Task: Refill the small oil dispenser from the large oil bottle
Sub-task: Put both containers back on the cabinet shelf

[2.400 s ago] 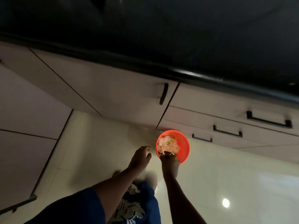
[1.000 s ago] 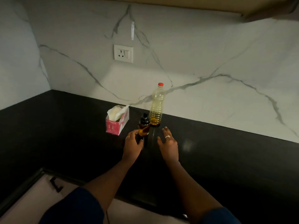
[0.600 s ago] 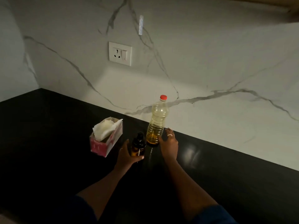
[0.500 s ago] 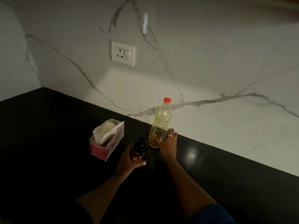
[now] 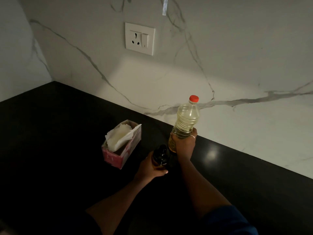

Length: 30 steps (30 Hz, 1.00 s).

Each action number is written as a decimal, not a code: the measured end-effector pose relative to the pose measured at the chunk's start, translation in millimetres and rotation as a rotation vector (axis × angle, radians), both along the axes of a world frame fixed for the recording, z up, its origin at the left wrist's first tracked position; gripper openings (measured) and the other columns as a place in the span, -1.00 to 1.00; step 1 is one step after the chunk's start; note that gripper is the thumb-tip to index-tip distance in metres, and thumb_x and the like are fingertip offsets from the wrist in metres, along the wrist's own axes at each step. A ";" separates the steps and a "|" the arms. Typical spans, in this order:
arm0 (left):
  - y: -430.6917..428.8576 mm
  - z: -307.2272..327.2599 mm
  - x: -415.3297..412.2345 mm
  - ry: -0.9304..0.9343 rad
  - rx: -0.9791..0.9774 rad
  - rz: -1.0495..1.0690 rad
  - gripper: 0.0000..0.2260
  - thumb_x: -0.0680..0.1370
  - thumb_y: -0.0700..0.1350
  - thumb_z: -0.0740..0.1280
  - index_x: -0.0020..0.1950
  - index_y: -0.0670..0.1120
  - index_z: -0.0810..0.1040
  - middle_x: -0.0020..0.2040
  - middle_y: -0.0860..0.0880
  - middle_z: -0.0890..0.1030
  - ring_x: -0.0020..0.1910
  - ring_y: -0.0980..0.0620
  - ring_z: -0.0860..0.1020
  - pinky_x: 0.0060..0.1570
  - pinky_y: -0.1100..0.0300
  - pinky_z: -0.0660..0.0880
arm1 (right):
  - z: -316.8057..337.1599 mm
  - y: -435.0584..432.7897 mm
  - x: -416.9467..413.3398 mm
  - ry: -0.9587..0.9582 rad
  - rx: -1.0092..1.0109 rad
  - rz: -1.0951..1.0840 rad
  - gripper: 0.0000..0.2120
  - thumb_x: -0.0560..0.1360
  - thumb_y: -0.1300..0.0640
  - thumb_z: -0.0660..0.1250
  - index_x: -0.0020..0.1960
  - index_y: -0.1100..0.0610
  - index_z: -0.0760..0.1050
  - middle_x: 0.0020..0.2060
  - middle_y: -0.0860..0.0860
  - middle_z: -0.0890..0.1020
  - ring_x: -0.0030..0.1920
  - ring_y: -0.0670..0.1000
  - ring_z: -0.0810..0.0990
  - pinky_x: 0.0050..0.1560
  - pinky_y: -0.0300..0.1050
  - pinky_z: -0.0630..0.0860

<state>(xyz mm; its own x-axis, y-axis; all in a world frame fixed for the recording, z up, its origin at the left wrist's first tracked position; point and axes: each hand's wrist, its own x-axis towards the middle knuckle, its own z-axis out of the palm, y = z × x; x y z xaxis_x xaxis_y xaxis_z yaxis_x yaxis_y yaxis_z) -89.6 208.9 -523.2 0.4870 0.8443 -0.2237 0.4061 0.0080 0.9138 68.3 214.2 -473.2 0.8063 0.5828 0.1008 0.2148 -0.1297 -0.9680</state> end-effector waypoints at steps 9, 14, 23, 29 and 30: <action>-0.7 8.6 0.2 0.024 0.031 0.025 -0.22 0.22 -0.11 0.58 0.37 -0.01 0.32 0.27 0.02 0.50 0.29 0.04 0.43 0.17 0.27 0.25 | 11.8 -32.2 -9.9 -0.043 0.028 0.010 -0.25 0.24 0.17 0.56 0.31 0.05 0.25 0.19 -0.02 0.47 0.14 -0.09 0.43 0.18 -0.13 0.40; -10.2 40.0 -9.6 -0.001 0.131 0.072 -0.29 0.22 -0.07 0.58 0.31 -0.03 0.37 0.22 0.00 0.53 0.26 0.01 0.46 0.18 0.22 0.27 | 36.6 -68.2 -21.4 -0.124 0.073 0.065 -0.26 0.24 0.15 0.56 0.29 0.00 0.26 0.12 -0.07 0.48 0.12 -0.07 0.48 0.11 -0.16 0.42; -29.4 128.4 -39.7 -0.236 0.282 0.048 -0.35 0.19 -0.11 0.58 0.22 0.02 0.42 0.01 0.14 0.53 0.05 0.12 0.50 -0.07 0.36 0.35 | 109.4 -119.1 -64.5 -0.254 0.218 0.078 -0.32 0.21 0.07 0.56 0.16 -0.17 0.24 -0.07 -0.30 0.49 -0.09 -0.34 0.50 -0.19 -0.50 0.38; -56.7 209.6 -67.9 -0.329 0.379 0.031 -0.44 0.22 -0.07 0.57 0.15 0.05 0.44 -0.04 0.12 0.54 -0.01 0.07 0.52 0.02 0.16 0.46 | 175.4 -155.1 -92.0 -0.361 0.289 0.125 -0.27 0.22 0.04 0.55 0.28 -0.04 0.28 0.02 -0.15 0.54 0.01 -0.15 0.55 0.00 -0.25 0.52; -61.6 225.8 -72.0 -0.342 0.404 0.022 -0.46 0.23 -0.06 0.57 0.13 0.06 0.43 -0.05 0.12 0.53 -0.03 0.08 0.51 0.02 0.16 0.45 | 190.2 -161.7 -96.7 -0.383 0.305 0.126 -0.26 0.21 0.02 0.55 0.29 -0.05 0.28 0.01 -0.17 0.54 -0.01 -0.18 0.55 -0.02 -0.28 0.52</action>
<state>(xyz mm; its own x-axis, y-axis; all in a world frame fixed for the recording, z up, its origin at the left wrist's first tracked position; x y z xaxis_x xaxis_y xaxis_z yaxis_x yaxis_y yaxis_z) -161.6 147.3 -297.4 0.4559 0.8412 0.2907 0.0877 -0.3674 0.9259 -28.3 52.5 -283.0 0.6036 0.5712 0.5562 0.5576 0.1962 -0.8066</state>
